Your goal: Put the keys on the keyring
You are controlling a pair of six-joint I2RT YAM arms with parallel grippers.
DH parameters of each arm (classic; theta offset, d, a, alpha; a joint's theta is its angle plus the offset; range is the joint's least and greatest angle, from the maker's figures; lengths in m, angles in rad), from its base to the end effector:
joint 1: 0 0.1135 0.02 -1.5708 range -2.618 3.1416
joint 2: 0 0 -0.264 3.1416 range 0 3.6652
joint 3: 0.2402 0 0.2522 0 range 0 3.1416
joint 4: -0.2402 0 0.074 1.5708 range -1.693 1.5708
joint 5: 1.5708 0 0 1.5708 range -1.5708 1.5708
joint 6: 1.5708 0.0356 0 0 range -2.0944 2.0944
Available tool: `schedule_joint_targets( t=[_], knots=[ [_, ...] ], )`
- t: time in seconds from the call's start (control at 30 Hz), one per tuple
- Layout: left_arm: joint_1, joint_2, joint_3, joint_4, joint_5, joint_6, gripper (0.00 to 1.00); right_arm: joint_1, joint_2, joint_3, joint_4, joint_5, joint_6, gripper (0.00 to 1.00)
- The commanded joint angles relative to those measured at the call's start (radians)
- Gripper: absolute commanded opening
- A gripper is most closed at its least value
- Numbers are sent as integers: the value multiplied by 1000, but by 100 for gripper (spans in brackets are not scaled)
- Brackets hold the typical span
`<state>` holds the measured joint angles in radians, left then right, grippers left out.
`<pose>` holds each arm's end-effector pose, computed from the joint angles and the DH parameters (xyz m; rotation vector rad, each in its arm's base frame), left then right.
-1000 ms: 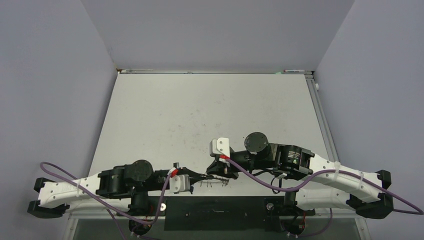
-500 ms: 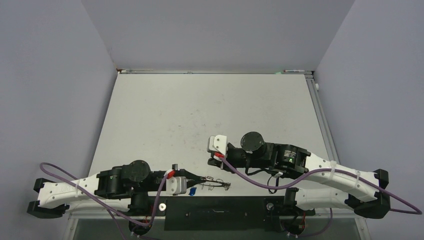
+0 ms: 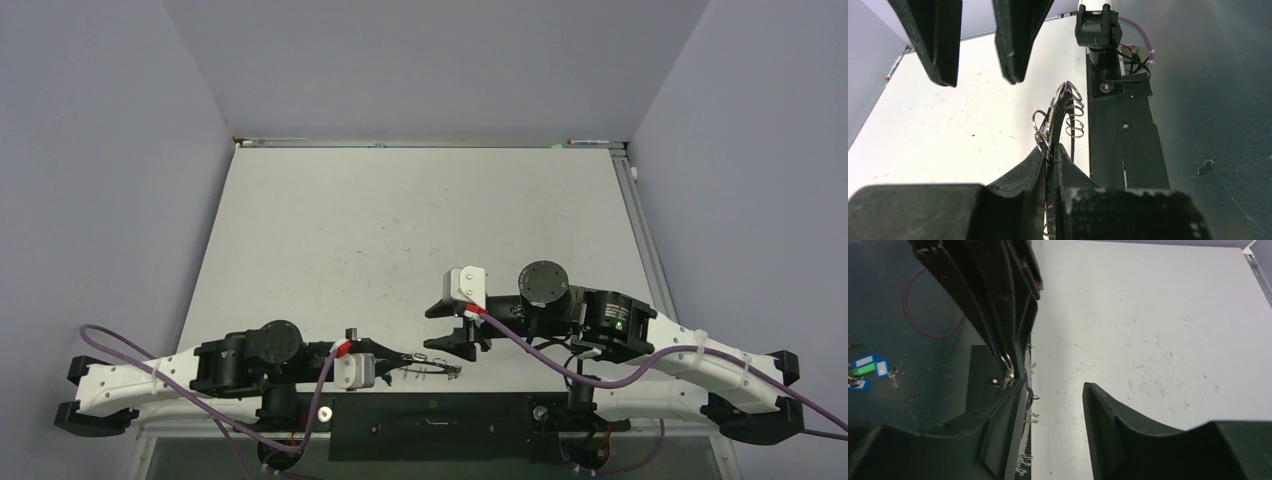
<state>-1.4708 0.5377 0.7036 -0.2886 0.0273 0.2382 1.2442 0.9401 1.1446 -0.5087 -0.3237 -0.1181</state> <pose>0.0124 -0.1331 0.3349 1.3602 1.1556 -0.9321 0.0518 0.1881 0.4029 -1.4383 1.3956 1.0545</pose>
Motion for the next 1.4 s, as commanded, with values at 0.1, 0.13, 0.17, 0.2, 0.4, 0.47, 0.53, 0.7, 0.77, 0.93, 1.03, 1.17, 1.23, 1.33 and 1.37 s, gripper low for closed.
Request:
schedule_joint_targets(
  t=[0.1, 0.13, 0.17, 0.2, 0.4, 0.47, 0.53, 0.7, 0.77, 0.93, 1.03, 1.17, 1.23, 1.33, 1.37],
  knots=[
    [-2, -11, 19, 59, 6, -10, 0, -5, 0, 27, 63, -155, 40, 46],
    [-2, -10, 19, 59, 6, -8, 0, -4, 2, 19, 68, -162, 45, 45],
    [-2, -10, 18, 59, 6, -8, 0, -3, 5, 13, 77, -170, 50, 45],
    [-2, -10, 17, 58, 5, -8, 0, -3, 9, 6, 84, -181, 54, 45],
    [-2, -10, 17, 58, 5, -8, 0, -3, 23, -23, 133, -207, 77, 42],
    [-2, -10, 17, 59, 5, -8, 0, -3, 30, -29, 143, -214, 84, 40],
    [-1, -11, 17, 59, 5, -8, 0, -4, 36, -36, 150, -221, 89, 37],
    [-2, -14, 17, 59, 5, -8, 0, -4, 46, -56, 167, -228, 99, 33],
    [-2, -14, 17, 59, 4, -8, 0, -3, 49, -63, 175, -236, 102, 32],
    [-2, -18, 17, 57, 2, -10, 0, -3, 60, -73, 181, -241, 104, 28],
    [-2, -21, 17, 58, 1, -11, 0, -3, 63, -76, 189, -241, 106, 26],
    [-2, -20, 17, 58, 1, -11, 0, -4, 69, -80, 203, -237, 109, 24],
    [-1, -18, 17, 58, 0, -11, 0, -3, 72, -82, 209, -236, 109, 21],
    [-2, -19, 17, 56, 1, -12, 0, -3, 77, -80, 214, -238, 111, 17],
    [-2, -20, 17, 56, 1, -11, 0, -3, 78, -80, 216, -239, 112, 15]
  ],
)
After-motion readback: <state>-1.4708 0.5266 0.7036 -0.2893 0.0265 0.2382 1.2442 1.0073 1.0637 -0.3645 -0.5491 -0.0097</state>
